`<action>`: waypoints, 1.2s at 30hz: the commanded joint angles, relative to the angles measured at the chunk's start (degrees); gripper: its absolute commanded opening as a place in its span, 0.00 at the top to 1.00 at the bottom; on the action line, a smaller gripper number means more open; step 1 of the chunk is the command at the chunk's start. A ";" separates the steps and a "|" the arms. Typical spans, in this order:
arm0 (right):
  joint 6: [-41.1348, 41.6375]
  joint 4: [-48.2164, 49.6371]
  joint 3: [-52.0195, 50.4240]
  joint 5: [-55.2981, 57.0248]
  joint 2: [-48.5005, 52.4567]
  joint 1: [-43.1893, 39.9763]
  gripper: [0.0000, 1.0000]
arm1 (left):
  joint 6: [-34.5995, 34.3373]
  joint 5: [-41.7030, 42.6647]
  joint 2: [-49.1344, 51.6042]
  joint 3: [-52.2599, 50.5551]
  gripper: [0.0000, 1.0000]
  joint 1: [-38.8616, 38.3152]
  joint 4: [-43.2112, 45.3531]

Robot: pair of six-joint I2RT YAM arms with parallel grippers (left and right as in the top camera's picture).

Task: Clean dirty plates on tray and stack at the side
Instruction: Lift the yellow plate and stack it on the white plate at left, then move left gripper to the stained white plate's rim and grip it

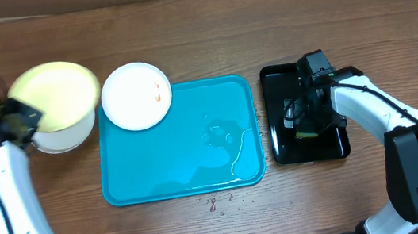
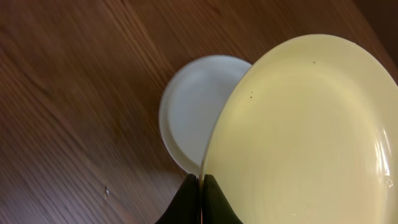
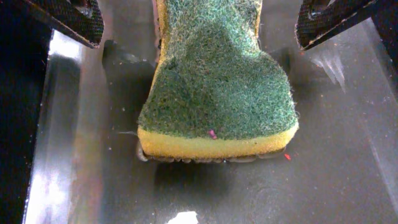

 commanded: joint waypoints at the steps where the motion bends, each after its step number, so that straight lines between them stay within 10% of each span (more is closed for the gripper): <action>1: 0.04 0.17 -0.24 0.42 -1.09 -0.11 0.00 | -0.46 4.02 2.51 -0.85 0.96 3.67 1.09; 19: 0.04 0.17 -0.24 0.42 -1.09 -0.11 0.00 | 1.84 -2.60 19.61 -0.90 0.96 4.63 6.56; 21: 0.04 0.17 -0.26 0.42 -1.09 -0.11 0.00 | 1.84 -2.56 19.61 -0.90 0.76 4.57 6.64; 23: 0.04 0.17 -0.26 0.42 -1.09 -0.11 0.00 | 1.95 -1.86 19.50 -0.85 0.33 4.59 6.40; 26: 0.04 0.17 -0.24 0.42 -1.09 -0.11 0.00 | 4.28 5.22 19.41 0.55 0.04 4.48 4.61; 36: 0.04 0.17 -0.24 0.39 -1.09 -0.11 0.00 | 8.15 12.57 15.65 10.38 0.06 -6.95 -5.92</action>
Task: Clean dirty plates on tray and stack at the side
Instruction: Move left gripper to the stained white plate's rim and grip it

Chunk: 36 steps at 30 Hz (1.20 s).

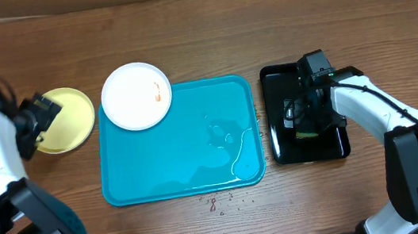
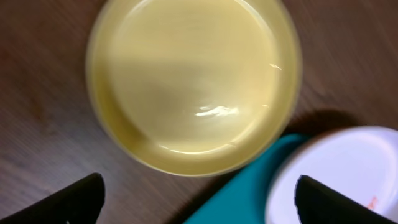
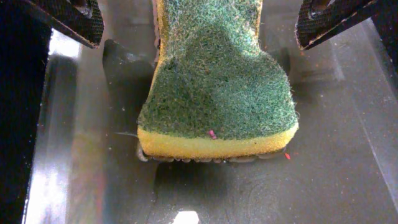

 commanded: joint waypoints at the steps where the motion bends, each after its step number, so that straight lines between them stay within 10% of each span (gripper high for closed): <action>1: 0.04 0.20 -0.24 0.42 -1.09 -0.11 0.00 | 3.06 0.76 -4.09 2.38 0.06 -6.78 -0.81; 15: 0.04 0.17 -0.24 0.42 -1.09 -0.11 0.00 | 4.11 -13.60 2.40 -0.66 0.27 -22.27 -1.31; 18: 0.04 0.20 -0.24 0.42 -1.09 -0.11 0.00 | 7.41 -10.29 5.70 -0.66 0.59 -21.66 -0.79; 36: 0.04 0.20 -0.24 0.42 -1.09 -0.11 0.00 | 9.22 -7.80 13.38 -1.79 0.59 -20.94 3.10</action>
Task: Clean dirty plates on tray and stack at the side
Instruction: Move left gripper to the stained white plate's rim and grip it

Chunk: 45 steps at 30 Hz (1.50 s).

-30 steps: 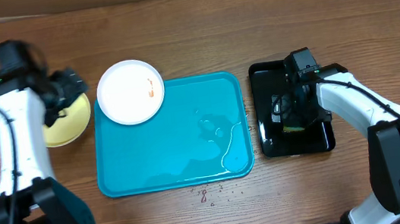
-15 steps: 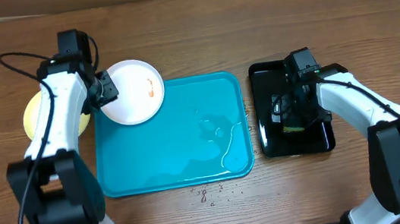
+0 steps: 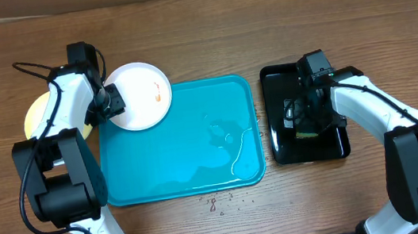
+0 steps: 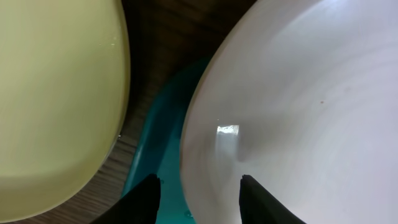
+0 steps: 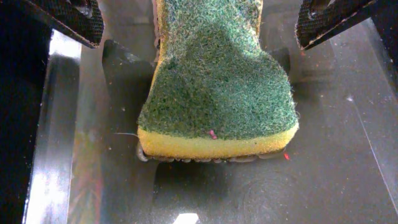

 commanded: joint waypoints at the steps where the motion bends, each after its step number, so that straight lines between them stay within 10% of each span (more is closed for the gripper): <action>1: 0.07 0.15 -0.26 0.42 -1.09 -0.11 0.00 | 0.96 2.89 0.22 -1.25 0.61 -0.83 -0.02; 7: 0.07 0.15 -0.26 0.39 -1.09 -0.11 0.00 | 3.48 7.89 0.20 -1.25 0.75 -3.50 -2.97; 29: 0.07 0.15 -0.26 0.42 -1.09 -0.11 0.00 | 3.10 9.05 -2.99 -0.74 0.71 -15.69 -17.88; 33: 0.07 0.15 -0.24 0.42 -1.09 -0.11 0.00 | 2.14 8.39 -8.81 -0.22 0.63 -14.43 -13.40; 37: 0.07 0.15 -0.26 0.42 -1.09 -0.11 0.00 | 2.47 4.70 -12.00 -0.22 0.29 -12.76 -8.61; 45: 0.07 0.15 -0.24 0.42 -1.09 -0.11 0.00 | 3.28 -3.45 -7.61 -0.28 0.31 -11.39 -3.15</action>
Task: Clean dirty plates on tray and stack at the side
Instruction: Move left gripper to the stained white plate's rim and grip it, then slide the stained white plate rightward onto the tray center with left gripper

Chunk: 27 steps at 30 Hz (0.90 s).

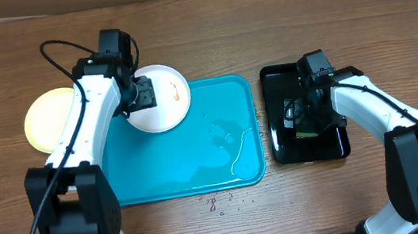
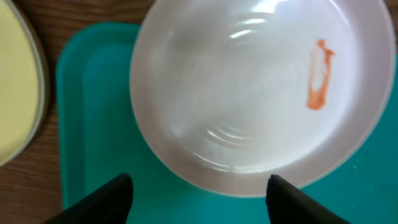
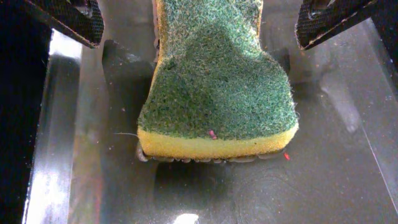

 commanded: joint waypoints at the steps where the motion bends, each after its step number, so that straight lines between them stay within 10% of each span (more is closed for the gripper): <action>1: 0.04 0.17 -0.24 0.42 -1.09 -0.11 0.00 | 1.92 -3.52 4.02 0.44 0.31 0.26 2.10; 27: 0.04 0.17 -0.26 0.42 -1.09 -0.11 0.00 | 4.74 13.20 9.94 0.15 0.40 -1.16 -8.92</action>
